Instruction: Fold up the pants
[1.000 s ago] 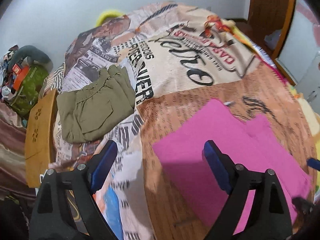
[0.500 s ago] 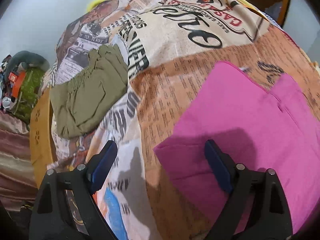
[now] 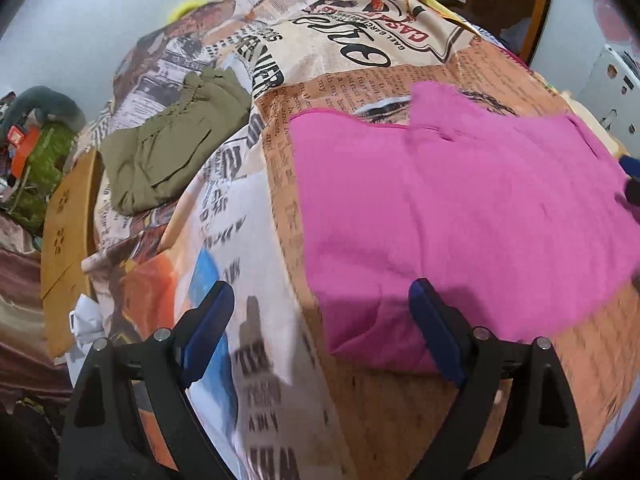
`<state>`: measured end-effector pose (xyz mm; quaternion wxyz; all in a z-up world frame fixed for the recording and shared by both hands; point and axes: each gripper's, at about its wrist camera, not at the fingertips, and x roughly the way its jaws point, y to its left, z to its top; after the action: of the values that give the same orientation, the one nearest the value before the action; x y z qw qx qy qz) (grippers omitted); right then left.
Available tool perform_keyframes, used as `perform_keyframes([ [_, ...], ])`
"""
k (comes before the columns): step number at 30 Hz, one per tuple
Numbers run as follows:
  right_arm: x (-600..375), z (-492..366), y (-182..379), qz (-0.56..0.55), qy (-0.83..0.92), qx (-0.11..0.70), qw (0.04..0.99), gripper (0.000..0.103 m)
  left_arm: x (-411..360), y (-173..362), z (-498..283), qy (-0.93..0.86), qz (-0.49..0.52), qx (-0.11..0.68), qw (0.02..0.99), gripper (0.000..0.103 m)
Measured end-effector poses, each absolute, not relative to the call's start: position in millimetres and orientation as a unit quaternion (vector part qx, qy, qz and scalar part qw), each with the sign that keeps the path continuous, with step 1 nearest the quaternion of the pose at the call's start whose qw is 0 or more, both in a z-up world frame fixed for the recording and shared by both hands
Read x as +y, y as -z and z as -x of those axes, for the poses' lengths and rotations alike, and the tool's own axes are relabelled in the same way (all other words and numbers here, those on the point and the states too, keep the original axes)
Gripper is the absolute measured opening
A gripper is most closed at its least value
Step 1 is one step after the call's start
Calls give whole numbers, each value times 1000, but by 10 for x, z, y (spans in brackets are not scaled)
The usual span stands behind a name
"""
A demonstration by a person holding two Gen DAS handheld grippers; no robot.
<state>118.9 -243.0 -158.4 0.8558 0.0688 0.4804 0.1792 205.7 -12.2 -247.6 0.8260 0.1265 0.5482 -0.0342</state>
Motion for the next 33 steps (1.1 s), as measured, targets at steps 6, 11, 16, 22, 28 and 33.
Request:
perform_keyframes([
  [6, -2319, -1174, 1733, -70, -196, 491, 846, 88, 67, 2456, -1806, 12, -86, 541, 837, 99],
  [11, -2290, -1143, 1786, -90, -222, 492, 837, 61, 252, 2469, -1725, 4, -28, 540, 841, 100],
  [16, -2212, -1088, 1733, -68, -233, 480, 843, 44, 222, 2431, -1634, -30, -52, 512, 857, 100],
  [22, -2192, -1118, 1818, -80, -229, 493, 836, 43, 341, 2482, -1623, -47, -38, 509, 859, 100],
  [28, -2279, -1232, 1732, -97, -223, 513, 823, 46, 324, 2344, -1695, -51, -56, 506, 859, 99],
  [33, -2318, -1399, 1596, -80, -205, 490, 843, 46, 176, 2056, -1842, -33, -81, 473, 877, 99],
])
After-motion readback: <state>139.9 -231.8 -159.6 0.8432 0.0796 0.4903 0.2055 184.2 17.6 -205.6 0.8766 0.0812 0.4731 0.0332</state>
